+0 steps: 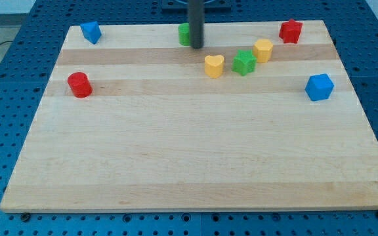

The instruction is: Place the yellow hexagon right to the green star

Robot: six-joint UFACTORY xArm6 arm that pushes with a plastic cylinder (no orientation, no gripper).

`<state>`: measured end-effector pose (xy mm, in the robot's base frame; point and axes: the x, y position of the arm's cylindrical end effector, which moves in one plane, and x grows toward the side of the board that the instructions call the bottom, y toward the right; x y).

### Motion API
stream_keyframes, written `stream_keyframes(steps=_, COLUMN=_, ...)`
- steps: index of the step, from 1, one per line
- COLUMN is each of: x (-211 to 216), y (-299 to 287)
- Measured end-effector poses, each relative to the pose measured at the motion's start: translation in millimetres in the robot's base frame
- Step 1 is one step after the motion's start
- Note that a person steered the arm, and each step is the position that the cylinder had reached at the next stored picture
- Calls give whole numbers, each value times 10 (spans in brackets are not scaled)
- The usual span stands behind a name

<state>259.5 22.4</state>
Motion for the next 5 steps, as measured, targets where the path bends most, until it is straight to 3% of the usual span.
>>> stream_keyframes(steps=2, x=-7, y=1056)
stream_keyframes(steps=5, x=584, y=1391)
